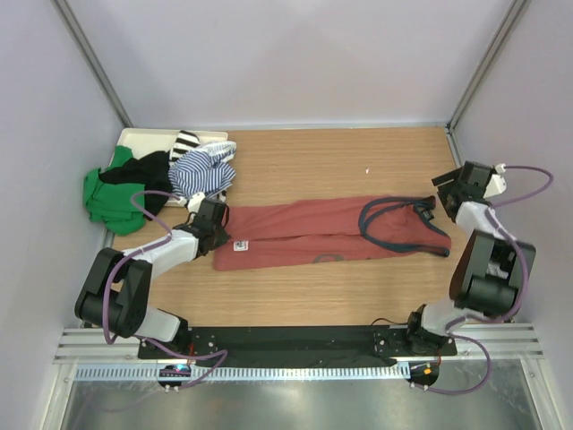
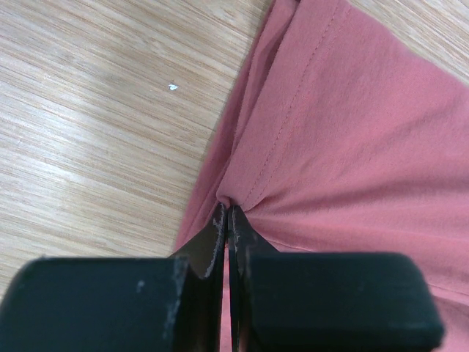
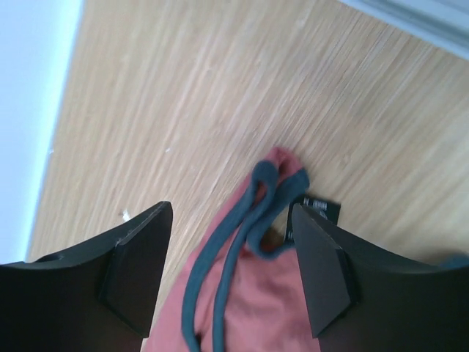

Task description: Fold and stack the tank tops

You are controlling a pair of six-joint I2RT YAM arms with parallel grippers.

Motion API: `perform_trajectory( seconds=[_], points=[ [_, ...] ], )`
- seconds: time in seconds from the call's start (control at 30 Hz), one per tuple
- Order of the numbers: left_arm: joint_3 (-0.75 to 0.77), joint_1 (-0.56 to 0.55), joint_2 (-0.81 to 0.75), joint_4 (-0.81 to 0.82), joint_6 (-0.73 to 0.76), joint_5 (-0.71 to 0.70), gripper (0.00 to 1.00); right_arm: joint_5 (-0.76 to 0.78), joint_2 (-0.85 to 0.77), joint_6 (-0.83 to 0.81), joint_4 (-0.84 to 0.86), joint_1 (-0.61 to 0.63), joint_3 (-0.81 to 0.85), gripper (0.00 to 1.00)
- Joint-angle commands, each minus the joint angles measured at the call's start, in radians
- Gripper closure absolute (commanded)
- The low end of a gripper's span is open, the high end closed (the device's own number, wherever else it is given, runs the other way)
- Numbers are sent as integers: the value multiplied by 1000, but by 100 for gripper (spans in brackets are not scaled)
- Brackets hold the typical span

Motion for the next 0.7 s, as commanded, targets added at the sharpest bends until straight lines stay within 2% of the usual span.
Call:
perform_trajectory(
  seconds=[0.0,0.03,0.07,0.1,0.17,0.2,0.27,0.37,0.43,0.53,0.6,0.67],
  points=[
    [0,10,2,-51,23,-26,100,57,-213,-85,-132,20,-25,28],
    [1,10,8,-47,24,-26,100,87,-325,-126,-175,78,-40,28],
    [3,11,8,-47,24,-26,100,119,-381,-141,-194,79,-51,28],
    [1,10,13,-44,26,-26,100,167,-433,-154,-211,152,-59,27],
    [6,11,19,-44,27,-20,100,219,-533,-183,-241,203,-83,26],
    [7,10,22,-41,27,-17,100,218,-615,-175,-251,218,-93,22],
    [4,10,24,-38,27,-8,100,196,-675,-136,-275,223,-125,3],
    [0,10,13,-39,27,9,100,224,-766,-18,-341,223,-197,0],
    [-3,10,-5,-41,32,17,100,181,-818,-42,-309,223,-272,3],
    [-6,10,-22,-44,35,20,100,100,-849,3,-320,223,-321,14],
    [-8,11,-32,-47,37,23,100,-4,-823,18,-344,223,-349,22],
    [-9,10,-39,-47,41,23,100,-38,-756,24,-404,223,-354,27]
  ],
)
